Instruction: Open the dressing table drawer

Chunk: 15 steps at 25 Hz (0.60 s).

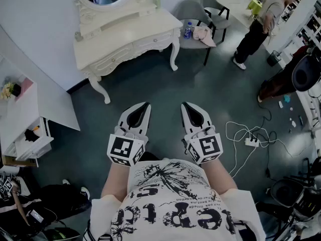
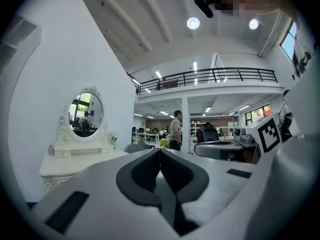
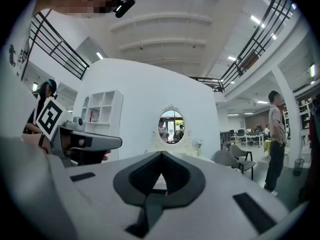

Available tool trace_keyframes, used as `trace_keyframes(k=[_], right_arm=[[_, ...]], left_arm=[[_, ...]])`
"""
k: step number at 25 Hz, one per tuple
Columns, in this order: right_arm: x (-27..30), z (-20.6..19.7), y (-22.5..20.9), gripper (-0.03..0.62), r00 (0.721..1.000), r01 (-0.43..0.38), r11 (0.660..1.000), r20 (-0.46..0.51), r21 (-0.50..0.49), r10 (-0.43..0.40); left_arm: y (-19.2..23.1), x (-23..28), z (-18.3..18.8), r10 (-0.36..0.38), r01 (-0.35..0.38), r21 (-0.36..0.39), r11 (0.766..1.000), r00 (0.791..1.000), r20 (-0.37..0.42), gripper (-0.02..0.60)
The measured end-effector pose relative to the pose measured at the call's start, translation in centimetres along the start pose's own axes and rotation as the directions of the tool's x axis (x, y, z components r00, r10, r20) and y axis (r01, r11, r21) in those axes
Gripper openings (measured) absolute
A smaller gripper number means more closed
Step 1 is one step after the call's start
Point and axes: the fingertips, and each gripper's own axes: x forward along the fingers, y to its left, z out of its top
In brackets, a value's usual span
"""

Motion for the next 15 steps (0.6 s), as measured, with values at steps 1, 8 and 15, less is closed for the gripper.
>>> trace_keyframes(k=[1,8,15], right_arm=[[0.3,0.0,-0.2,0.017,1.000,0.000,1.000,-0.001,-0.001,0.000],[0.7,-0.5,-1.0,0.017,1.000,0.002,1.000,-0.011,0.010,-0.002],[0.6,-1.6,-1.9,0.017,1.000,0.005,0.996,-0.018,0.087,-0.004]], left_arm=[[0.2,0.3,0.0,-0.003,0.003,0.001,1.000,1.000,0.000,0.020],[-0.1,1.4,-0.1,-0.015,0.015,0.003,1.000,1.000,-0.004,0.020],[-0.2,2.1,-0.9,-0.013,0.013,-0.010,1.000,1.000,-0.019,0.020]])
